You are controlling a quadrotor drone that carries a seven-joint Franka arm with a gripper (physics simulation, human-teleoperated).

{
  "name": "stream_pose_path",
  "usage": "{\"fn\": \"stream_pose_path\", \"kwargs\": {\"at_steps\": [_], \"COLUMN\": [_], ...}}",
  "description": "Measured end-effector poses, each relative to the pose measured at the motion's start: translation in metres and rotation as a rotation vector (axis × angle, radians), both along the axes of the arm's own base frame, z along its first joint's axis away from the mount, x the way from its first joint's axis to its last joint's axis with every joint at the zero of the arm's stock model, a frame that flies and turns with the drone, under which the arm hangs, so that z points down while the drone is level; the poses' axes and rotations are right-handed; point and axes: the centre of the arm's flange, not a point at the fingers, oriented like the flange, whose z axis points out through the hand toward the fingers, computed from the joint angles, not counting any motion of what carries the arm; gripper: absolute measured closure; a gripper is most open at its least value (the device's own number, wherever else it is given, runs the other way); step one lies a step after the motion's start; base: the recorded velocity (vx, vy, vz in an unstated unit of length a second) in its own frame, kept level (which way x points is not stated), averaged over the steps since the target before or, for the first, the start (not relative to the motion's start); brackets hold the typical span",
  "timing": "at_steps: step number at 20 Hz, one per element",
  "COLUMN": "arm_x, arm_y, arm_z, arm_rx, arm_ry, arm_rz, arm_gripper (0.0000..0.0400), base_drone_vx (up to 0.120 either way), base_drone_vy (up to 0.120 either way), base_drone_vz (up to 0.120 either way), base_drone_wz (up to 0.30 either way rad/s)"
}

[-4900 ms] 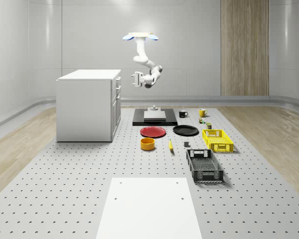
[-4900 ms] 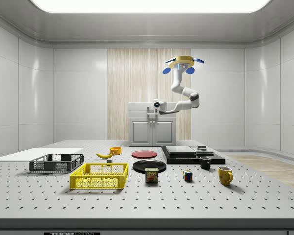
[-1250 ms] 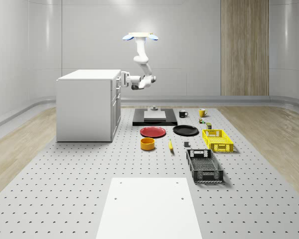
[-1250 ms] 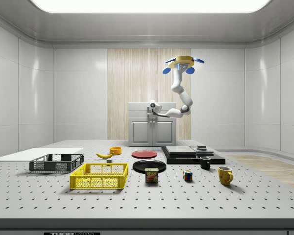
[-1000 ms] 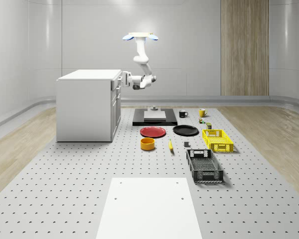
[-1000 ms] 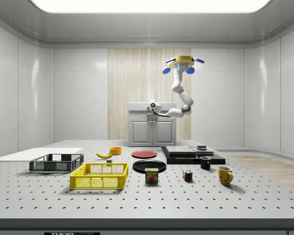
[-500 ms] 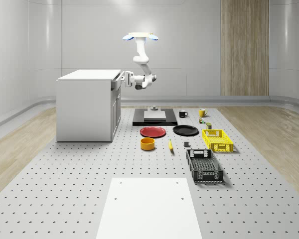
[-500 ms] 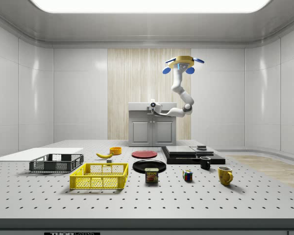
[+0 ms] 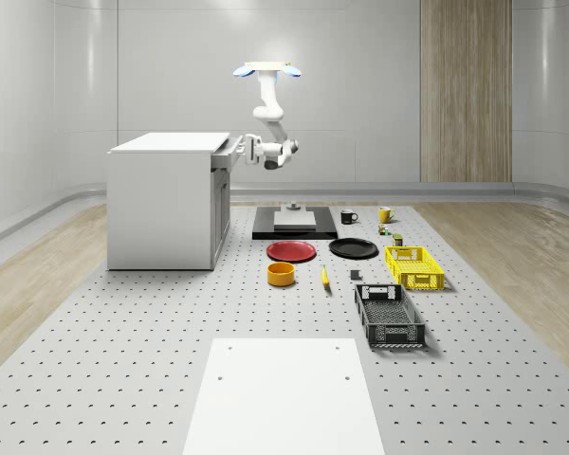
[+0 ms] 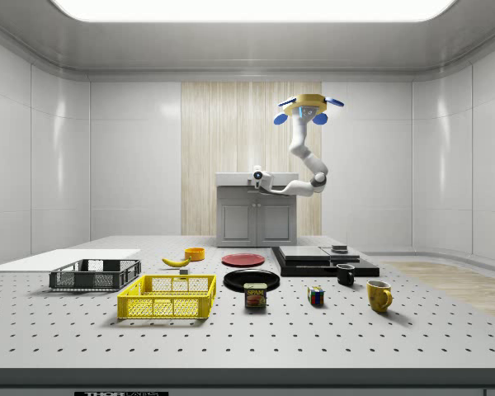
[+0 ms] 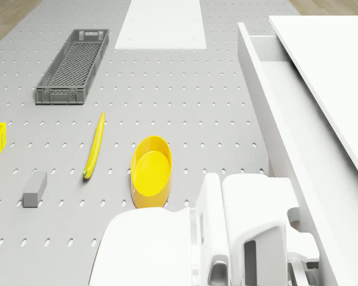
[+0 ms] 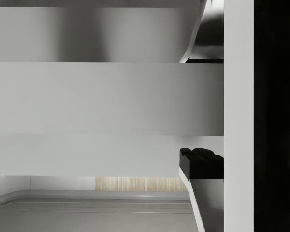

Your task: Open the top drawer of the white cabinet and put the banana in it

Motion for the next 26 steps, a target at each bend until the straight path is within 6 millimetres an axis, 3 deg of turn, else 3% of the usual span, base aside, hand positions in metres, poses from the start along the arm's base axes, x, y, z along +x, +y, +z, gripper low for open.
{"fn": "stream_pose_path", "kwargs": {"at_steps": [4,5,6,8,9,10,11,12,14,17,22,26], "arm_x": [-0.001,-0.002,-0.001,0.005,0.005,0.004,0.002,0.001,0.000,-0.001,-0.001,0.000], "arm_y": [-0.022,-0.029,-0.033,-0.045,-0.049,-0.075,-0.090,-0.092,-0.094,-0.097,-0.100,-0.101], "arm_z": [0.004,0.009,0.003,-0.044,-0.062,-0.062,-0.051,-0.043,-0.030,-0.015,0.000,0.005], "arm_rx": [0.010,0.006,0.005,-0.037,0.032,-0.004,-0.003,0.000,0.006,0.011,0.015,0.017], "arm_ry": [0.003,0.025,-0.013,-0.048,-0.014,0.061,0.056,0.048,0.035,0.023,0.012,0.009], "arm_rz": [-0.002,-0.001,-0.005,0.017,0.054,0.057,0.046,0.038,0.026,0.014,0.004,0.001], "arm_gripper": [0.0275,0.0237,0.0232,0.0000,0.0102,0.0122,0.0160,0.0167,0.0101,0.0048,0.0014,0.0005], "base_drone_vx": [0.000,0.000,0.000,0.000,0.000,0.000,0.000,0.000,0.000,0.000,0.000,0.000], "base_drone_vy": [0.000,0.000,0.000,0.000,0.000,0.000,0.000,0.000,0.040,0.120,0.104,-0.090], "base_drone_vz": [0.000,0.000,0.000,0.000,0.000,0.000,0.000,0.000,0.000,0.000,0.000,0.000], "base_drone_wz": [0.000,0.000,0.000,0.000,0.000,0.000,0.000,0.000,0.000,0.000,0.000,0.000]}}
